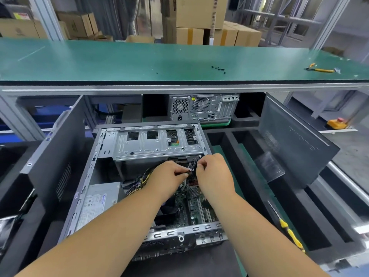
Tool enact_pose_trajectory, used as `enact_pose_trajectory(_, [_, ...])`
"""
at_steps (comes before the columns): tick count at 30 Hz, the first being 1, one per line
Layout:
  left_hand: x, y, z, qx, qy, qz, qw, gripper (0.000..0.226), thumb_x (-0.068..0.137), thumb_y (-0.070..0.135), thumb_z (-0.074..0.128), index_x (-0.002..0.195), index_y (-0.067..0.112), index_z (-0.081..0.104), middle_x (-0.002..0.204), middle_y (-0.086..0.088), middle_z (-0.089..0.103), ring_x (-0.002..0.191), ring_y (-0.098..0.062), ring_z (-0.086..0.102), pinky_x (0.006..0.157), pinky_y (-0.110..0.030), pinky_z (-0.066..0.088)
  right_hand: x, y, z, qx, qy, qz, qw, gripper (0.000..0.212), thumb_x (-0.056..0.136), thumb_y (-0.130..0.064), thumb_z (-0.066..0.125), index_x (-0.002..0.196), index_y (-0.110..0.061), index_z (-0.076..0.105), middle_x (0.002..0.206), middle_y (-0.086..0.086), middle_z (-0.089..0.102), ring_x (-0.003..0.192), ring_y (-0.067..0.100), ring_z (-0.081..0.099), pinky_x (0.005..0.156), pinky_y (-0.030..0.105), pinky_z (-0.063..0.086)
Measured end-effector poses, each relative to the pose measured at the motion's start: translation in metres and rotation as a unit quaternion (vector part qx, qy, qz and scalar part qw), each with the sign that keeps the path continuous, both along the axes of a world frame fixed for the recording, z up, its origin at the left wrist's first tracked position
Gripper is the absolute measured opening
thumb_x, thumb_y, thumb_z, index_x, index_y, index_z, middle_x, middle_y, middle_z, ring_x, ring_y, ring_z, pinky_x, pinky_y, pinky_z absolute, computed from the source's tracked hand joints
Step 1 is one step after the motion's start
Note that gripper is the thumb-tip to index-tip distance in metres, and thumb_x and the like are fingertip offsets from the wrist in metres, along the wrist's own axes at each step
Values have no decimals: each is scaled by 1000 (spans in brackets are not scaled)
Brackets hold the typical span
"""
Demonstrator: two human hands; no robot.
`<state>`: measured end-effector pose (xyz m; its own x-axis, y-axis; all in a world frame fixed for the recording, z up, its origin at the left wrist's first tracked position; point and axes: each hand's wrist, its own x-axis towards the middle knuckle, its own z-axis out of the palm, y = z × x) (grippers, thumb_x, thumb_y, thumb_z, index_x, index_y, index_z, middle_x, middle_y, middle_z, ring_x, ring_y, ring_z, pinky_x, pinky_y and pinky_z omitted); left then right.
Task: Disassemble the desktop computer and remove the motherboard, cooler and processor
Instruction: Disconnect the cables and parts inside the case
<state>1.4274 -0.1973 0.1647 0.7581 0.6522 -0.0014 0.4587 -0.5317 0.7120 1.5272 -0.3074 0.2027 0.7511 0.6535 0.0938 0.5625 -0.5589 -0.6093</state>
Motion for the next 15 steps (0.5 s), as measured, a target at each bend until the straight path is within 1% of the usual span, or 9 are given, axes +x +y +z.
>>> enact_pose_trajectory(2, [-5,-1,7,-20,7,-10,1000,26,87,25,69,113,31,71,106,8,61,97,-10,59,87,-24,45,-5,1,0,19,2,10,1000,12,96,-23,51,94,-22,63,108,-3,51,83,18,57,75,35,50])
enact_pose_trajectory(3, [-10,-1,13,-27,13,-16,999,28,86,25,70,114,31,70,106,9,62,93,-10,60,83,-21,46,-10,2,0,36,1,19,999,11,96,-24,52,93,-25,63,107,-5,52,84,15,56,74,33,49])
enact_pose_trajectory(4, [-16,0,18,-33,14,-17,999,29,85,26,70,113,33,70,103,11,63,88,-6,61,77,-17,46,-16,4,0,55,1,31,998,11,96,-24,52,92,-26,62,105,-8,53,83,12,55,73,32,47])
enact_pose_trajectory(6, [-36,1,32,-38,-1,-2,999,26,84,28,69,108,38,69,90,21,64,83,9,59,62,-2,39,-31,12,3,90,10,65,994,10,95,-24,54,90,-28,63,100,-11,54,83,8,53,73,29,45])
enact_pose_trajectory(7, [-48,2,39,-29,-12,15,999,25,84,29,68,107,39,69,86,26,62,82,15,56,60,-1,36,-40,17,6,99,15,82,992,10,94,-25,55,90,-28,63,98,-12,56,83,7,54,73,29,45])
enact_pose_trajectory(9, [-74,4,53,-13,-42,49,998,22,86,29,66,106,38,69,90,26,64,85,13,57,69,-6,41,-58,27,12,113,19,115,987,10,93,-27,55,89,-28,64,94,-12,58,82,5,54,70,27,45])
enact_pose_trajectory(11, [-103,5,63,-28,-91,69,993,21,88,24,65,105,34,71,96,20,69,90,6,62,81,-17,48,-79,38,20,141,33,142,979,11,93,-27,56,85,-31,62,89,-13,57,81,1,53,66,24,42])
enact_pose_trajectory(12, [-119,6,66,-39,-113,82,989,19,89,21,65,103,32,72,95,19,70,90,5,64,83,-19,49,-91,44,24,155,43,153,975,12,92,-27,56,82,-32,60,86,-14,57,80,-1,53,64,24,41])
enact_pose_trajectory(15, [-168,10,67,-31,-125,148,981,12,90,26,64,84,35,70,76,15,67,75,-4,63,72,-26,51,-131,59,33,168,86,192,963,14,90,-26,57,77,-29,61,83,-12,60,79,2,55,69,30,46])
